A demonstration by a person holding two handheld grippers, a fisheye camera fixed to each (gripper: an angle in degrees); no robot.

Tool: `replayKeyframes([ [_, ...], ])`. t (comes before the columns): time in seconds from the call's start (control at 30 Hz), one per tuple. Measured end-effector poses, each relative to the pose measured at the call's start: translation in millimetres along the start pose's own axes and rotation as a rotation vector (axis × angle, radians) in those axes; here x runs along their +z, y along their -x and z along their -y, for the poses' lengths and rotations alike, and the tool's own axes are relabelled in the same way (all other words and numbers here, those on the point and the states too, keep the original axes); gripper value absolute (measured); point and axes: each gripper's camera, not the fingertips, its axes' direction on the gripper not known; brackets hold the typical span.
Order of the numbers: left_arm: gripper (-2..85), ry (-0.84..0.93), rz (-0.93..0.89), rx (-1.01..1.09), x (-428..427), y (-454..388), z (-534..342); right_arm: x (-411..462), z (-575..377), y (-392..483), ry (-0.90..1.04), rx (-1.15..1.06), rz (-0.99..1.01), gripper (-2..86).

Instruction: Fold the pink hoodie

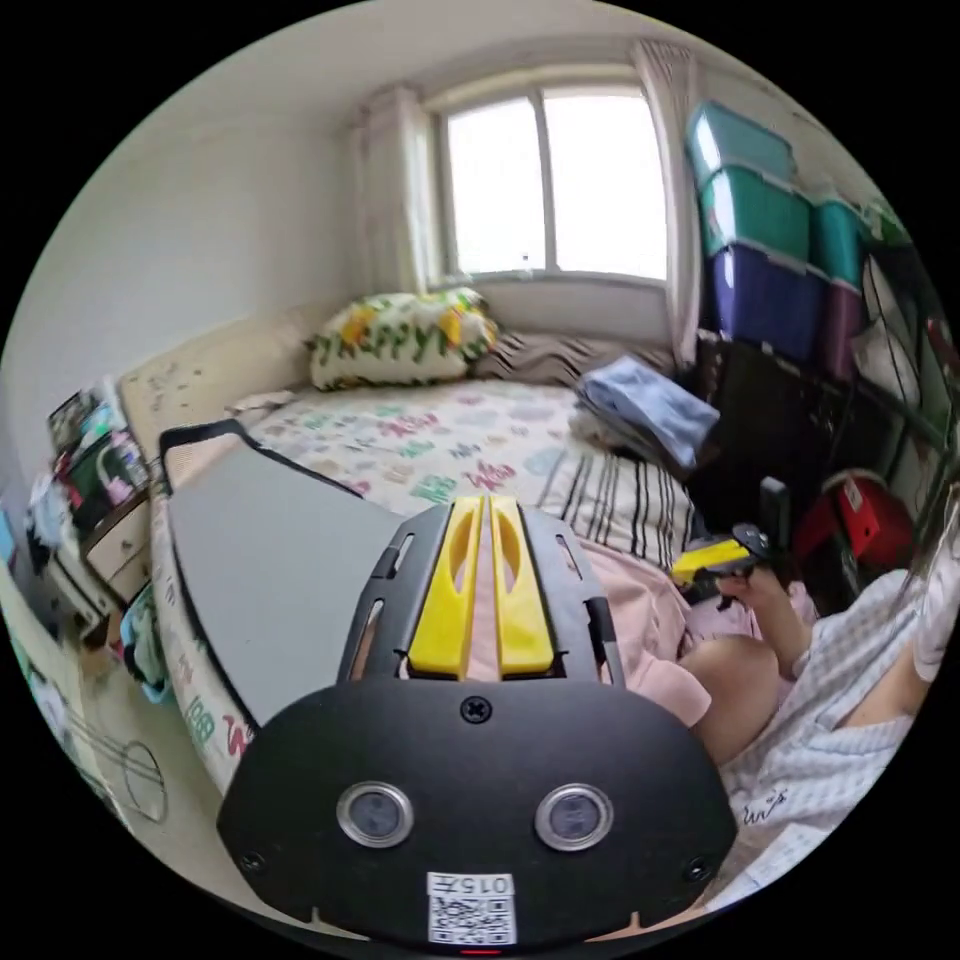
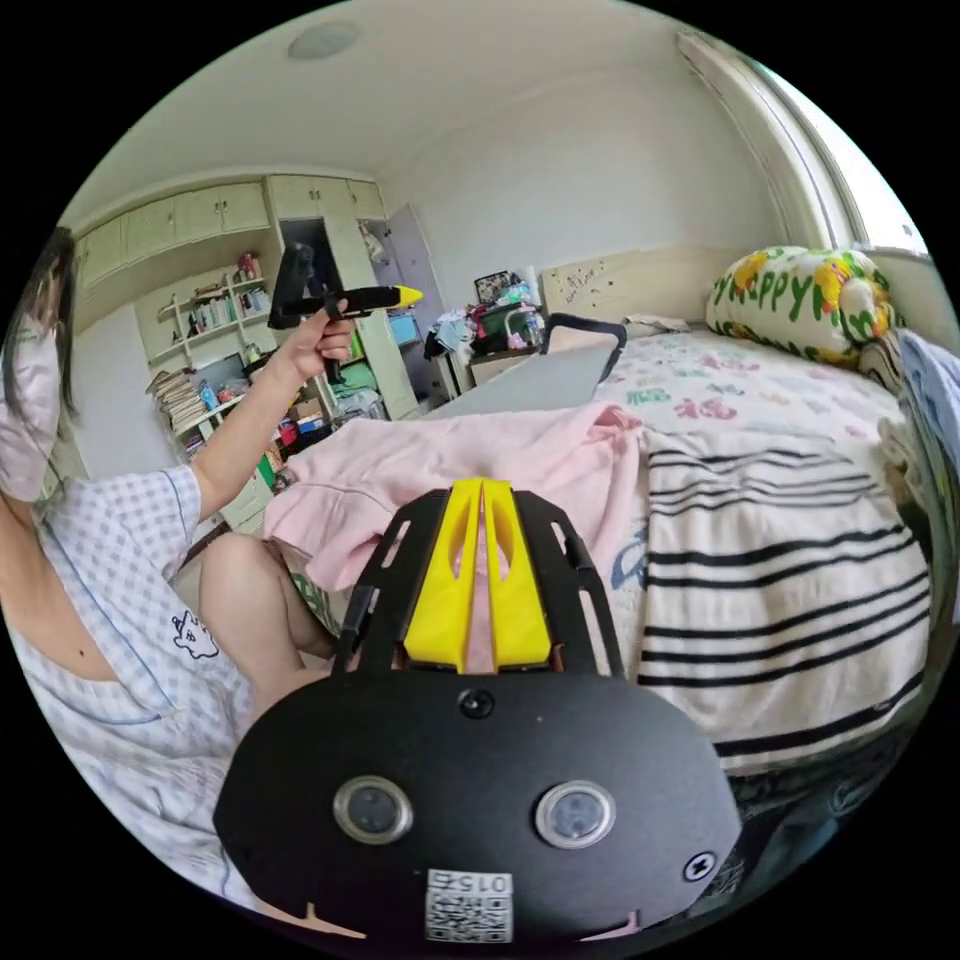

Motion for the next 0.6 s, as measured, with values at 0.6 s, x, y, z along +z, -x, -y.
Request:
replayKeyframes([
  [0.6, 11.4, -0.16, 0.041, -0.938, -245.2, 375.9, -312.2, 277.5, 95.5, 382.7, 0.438, -0.836, 0.261, 9.0],
])
